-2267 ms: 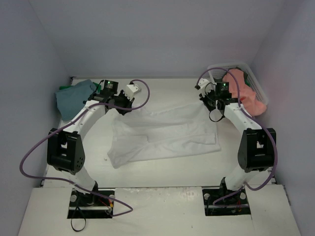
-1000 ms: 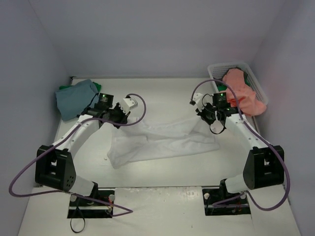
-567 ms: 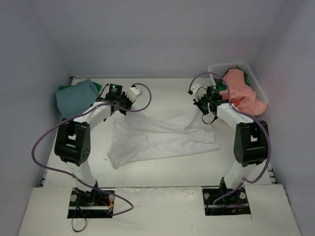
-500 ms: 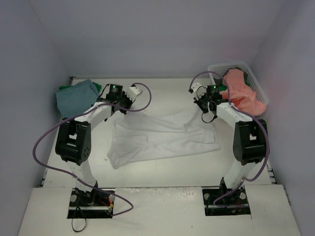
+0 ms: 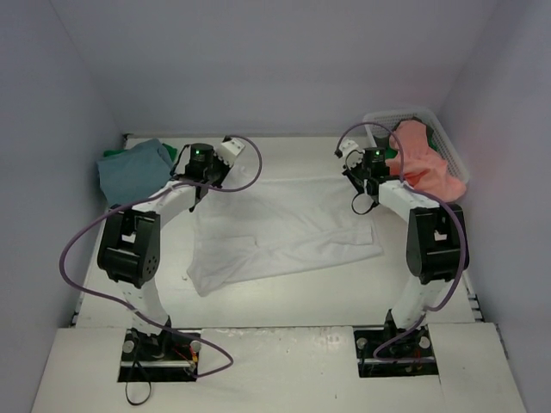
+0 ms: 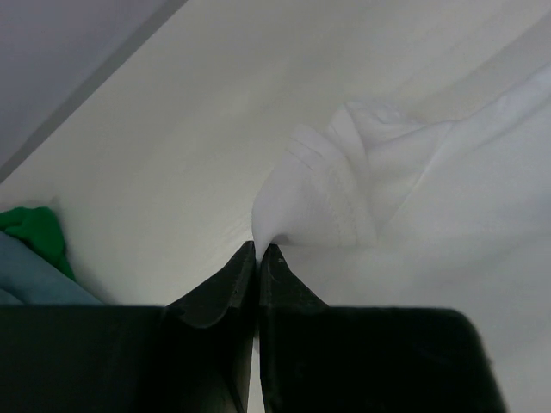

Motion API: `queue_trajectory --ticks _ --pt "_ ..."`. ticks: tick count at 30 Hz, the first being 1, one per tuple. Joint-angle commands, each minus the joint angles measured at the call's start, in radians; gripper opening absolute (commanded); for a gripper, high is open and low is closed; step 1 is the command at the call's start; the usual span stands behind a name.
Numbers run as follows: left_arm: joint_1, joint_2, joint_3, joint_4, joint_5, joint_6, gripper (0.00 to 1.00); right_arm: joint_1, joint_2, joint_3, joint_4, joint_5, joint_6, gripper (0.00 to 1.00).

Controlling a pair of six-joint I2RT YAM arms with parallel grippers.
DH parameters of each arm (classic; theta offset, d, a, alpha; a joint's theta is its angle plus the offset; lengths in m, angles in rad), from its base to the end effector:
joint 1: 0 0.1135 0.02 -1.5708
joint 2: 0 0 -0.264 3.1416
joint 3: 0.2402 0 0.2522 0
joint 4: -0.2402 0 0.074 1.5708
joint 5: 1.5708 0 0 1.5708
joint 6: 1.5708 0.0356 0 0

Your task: Fold and stack the t-shirts

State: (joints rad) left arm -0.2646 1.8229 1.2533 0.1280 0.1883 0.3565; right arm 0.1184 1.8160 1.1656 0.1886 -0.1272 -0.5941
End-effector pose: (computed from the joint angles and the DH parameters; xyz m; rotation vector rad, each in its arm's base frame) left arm 0.4065 -0.1171 0.2410 0.7261 1.8705 -0.1307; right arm 0.4098 0.0533 0.2203 -0.7835 1.8757 -0.1707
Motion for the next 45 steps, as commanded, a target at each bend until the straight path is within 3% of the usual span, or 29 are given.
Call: queue_trajectory --ticks 1,8,19,33,45 --pt "-0.005 -0.08 0.027 0.027 0.061 -0.016 0.0 -0.006 -0.098 -0.041 0.052 0.003 -0.001 0.0" --pt "-0.012 -0.119 -0.046 -0.089 0.184 -0.011 0.0 -0.01 -0.187 -0.118 -0.047 -0.08 -0.067 0.0" --pt "-0.01 -0.398 -0.313 -0.185 0.255 0.058 0.0 -0.017 -0.236 -0.156 -0.141 -0.176 -0.101 0.0" --pt "-0.012 -0.478 -0.361 -0.36 0.384 0.088 0.0 -0.016 -0.27 -0.141 -0.282 -0.215 -0.165 0.0" --pt "-0.012 -0.548 -0.397 -0.441 0.392 0.142 0.0 -0.023 -0.316 -0.17 -0.394 -0.272 -0.271 0.0"
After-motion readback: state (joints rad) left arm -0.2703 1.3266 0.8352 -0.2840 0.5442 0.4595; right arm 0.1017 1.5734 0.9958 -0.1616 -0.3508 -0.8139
